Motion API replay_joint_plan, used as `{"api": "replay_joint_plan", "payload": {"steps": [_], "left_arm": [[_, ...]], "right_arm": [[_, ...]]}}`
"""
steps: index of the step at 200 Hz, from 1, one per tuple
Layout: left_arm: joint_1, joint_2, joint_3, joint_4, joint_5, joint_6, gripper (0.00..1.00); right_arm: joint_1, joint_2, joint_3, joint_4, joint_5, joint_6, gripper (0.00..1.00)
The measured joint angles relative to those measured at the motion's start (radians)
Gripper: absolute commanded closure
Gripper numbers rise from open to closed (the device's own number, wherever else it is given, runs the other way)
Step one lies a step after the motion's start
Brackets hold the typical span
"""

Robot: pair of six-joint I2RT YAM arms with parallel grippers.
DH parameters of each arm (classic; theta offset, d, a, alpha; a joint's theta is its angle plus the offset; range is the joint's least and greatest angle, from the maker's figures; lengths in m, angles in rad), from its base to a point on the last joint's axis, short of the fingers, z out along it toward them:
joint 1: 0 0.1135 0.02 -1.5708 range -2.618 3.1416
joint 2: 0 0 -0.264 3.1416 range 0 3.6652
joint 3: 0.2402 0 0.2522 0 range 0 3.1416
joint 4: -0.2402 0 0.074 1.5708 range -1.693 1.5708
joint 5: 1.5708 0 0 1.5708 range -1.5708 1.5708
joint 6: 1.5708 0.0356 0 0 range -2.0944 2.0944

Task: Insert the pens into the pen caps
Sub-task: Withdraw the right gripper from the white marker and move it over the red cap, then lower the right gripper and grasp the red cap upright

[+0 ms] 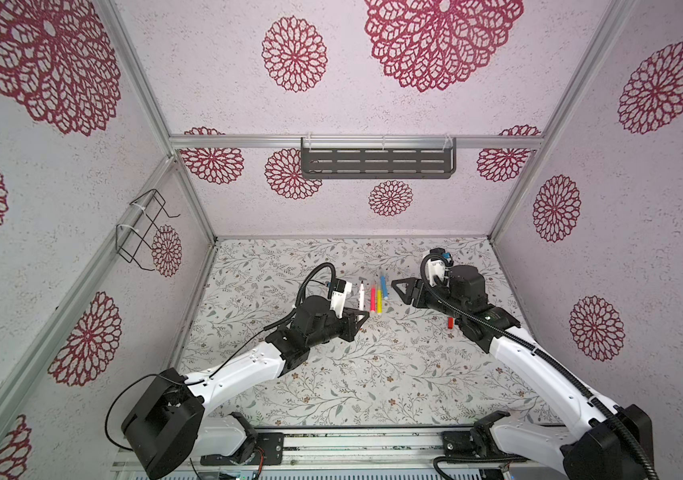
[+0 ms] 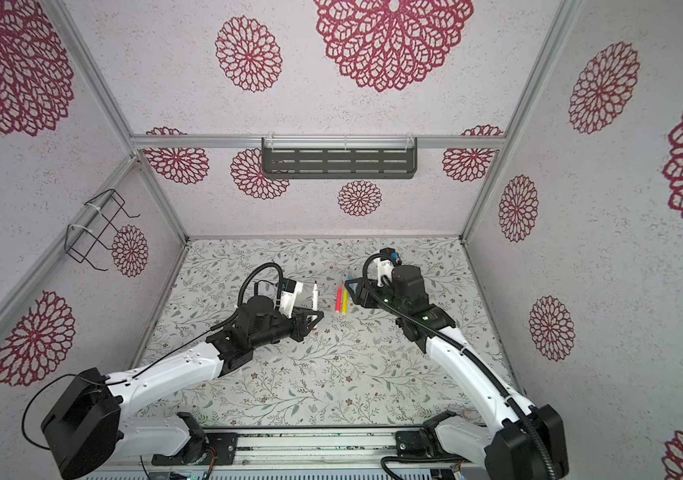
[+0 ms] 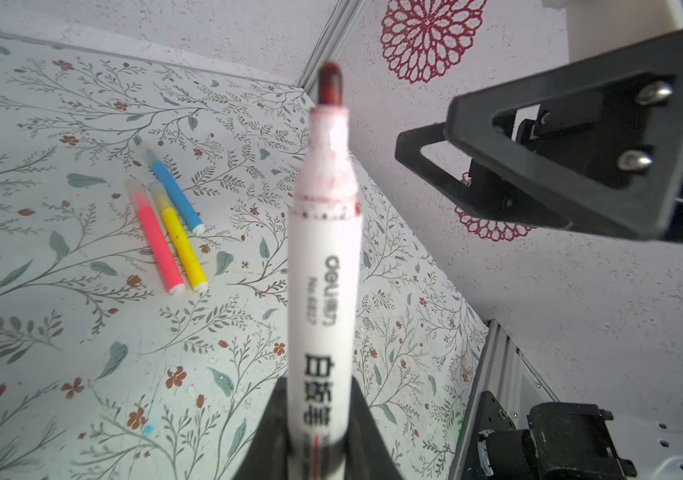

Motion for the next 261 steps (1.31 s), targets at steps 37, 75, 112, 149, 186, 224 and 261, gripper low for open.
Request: {"api": "replay_joint_plan", "payload": {"steps": [37, 75, 112, 149, 186, 224, 261], "left_arm": [[0.004, -0.003, -0.020, -0.013, -0.008, 0.000, 1.00], [0.004, -0.038, -0.046, -0.040, -0.011, -0.006, 1.00], [0.004, -0.076, -0.087, -0.044, -0.017, -0.012, 0.99], [0.004, -0.087, -0.102, -0.045, -0.020, -0.015, 0.99], [0.004, -0.087, -0.102, -0.045, -0.020, -0.018, 0.99], [0.004, -0.087, -0.102, -0.045, -0.020, -0.022, 0.99], [0.004, -0.087, -0.102, -0.045, -0.021, -0.023, 0.99]], "right_arm": [[-0.141, 0.060, 0.014, -0.142, 0.061, -0.003, 0.36], [-0.253, 0.156, 0.028, -0.233, 0.121, -0.007, 0.38], [-0.292, 0.247, 0.055, -0.312, 0.222, -0.041, 0.40], [-0.293, 0.340, 0.109, -0.374, 0.330, -0.108, 0.40], [-0.295, 0.426, 0.113, -0.393, 0.362, -0.158, 0.41], [-0.296, 0.506, 0.114, -0.395, 0.362, -0.191, 0.45], [-0.299, 0.551, 0.134, -0.394, 0.362, -0.213, 0.50]]}}
